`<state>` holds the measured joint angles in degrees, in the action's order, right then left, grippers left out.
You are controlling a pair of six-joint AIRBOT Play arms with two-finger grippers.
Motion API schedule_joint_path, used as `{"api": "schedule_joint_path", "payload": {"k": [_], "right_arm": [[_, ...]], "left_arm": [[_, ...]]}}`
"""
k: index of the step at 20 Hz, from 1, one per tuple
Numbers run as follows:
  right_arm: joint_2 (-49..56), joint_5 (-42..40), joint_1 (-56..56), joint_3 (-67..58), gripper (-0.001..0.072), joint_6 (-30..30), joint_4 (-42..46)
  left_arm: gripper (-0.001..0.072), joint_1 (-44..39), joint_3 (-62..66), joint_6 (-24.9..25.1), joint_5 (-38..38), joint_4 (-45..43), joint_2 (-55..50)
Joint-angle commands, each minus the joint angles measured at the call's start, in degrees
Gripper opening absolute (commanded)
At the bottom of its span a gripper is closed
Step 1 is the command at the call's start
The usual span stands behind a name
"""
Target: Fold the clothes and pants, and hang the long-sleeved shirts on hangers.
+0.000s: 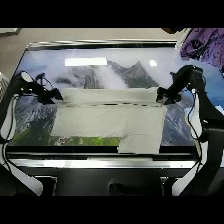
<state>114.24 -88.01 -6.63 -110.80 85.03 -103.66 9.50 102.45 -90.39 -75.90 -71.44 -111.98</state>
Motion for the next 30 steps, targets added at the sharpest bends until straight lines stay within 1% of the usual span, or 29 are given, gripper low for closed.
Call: {"api": "schedule_joint_path", "payload": {"k": [1,3,4,6,7,9,11,13,16,19,24,25,26,27,28,30], "right_arm": [[-5.51,-1.49,-1.53,0.00,0.0530,2.99,-0.44],[-10.14,-2.45,-6.27,1.25,0.0528,5.53,-5.97],[-12.85,-2.54,-9.20,4.09,0.0528,6.75,-9.60],[-19.82,-1.95,-15.69,15.74,0.0525,9.90,-16.15],[-24.04,-1.27,-18.73,23.96,0.0525,11.28,-17.84],[-32.85,1.60,-23.10,41.48,0.0525,13.68,-19.15],[-41.00,4.35,-24.63,57.37,0.0525,15.19,-19.12],[-46.90,6.58,-24.52,69.64,0.0526,16.06,-19.30],[-52.00,9.31,-24.52,81.53,0.0526,16.76,-19.37],[-53.27,11.43,-24.52,86.88,0.0525,17.25,-20.31],[-53.20,15.89,-24.52,87.97,0.0514,18.27,-25.16],[-53.07,16.61,-24.52,87.97,0.0465,18.71,-25.81],[-52.83,17.07,-24.35,87.97,0.0399,18.91,-26.77],[-52.50,17.44,-23.37,87.97,0.0373,18.88,-27.45],[-52.15,17.68,-21.57,87.97,0.0309,18.86,-28.00],[-51.93,17.53,-17.57,87.95,0.0248,18.86,-29.20]], "left_arm": [[0.0627,2.54,1.20,-1.25,-0.11,0.44,4.87],[0.0626,5.51,0.66,-0.94,-1.77,0.28,9.44],[0.0627,7.28,-1.33,-0.96,-1.88,0.46,12.13],[0.0626,10.34,-8.68,-0.96,-1.46,0.52,17.70],[0.0626,11.54,-13.53,-0.98,-0.87,0.72,20.57],[0.0625,13.35,-25.18,-0.96,2.12,2.43,26.93],[0.0622,13.70,-34.69,-1.16,4.81,2.67,32.04],[0.0621,13.44,-40.68,-1.14,5.53,2.67,34.95],[0.0616,13.27,-43.87,-1.14,4.94,2.67,35.41],[0.0616,13.29,-44.15,-1.14,4.87,2.67,35.41],[0.0616,13.29,-44.19,-1.99,4.17,2.69,35.41],[0.0616,13.29,-44.19,-2.58,3.91,2.69,35.41],[0.0616,13.29,-44.19,-2.71,3.91,2.69,35.41],[0.0616,13.29,-44.19,-2.71,3.91,2.69,35.41],[0.0617,13.29,-44.19,-2.71,3.91,2.69,35.41],[0.0617,13.33,-44.22,-2.67,3.91,2.69,35.41]]}}
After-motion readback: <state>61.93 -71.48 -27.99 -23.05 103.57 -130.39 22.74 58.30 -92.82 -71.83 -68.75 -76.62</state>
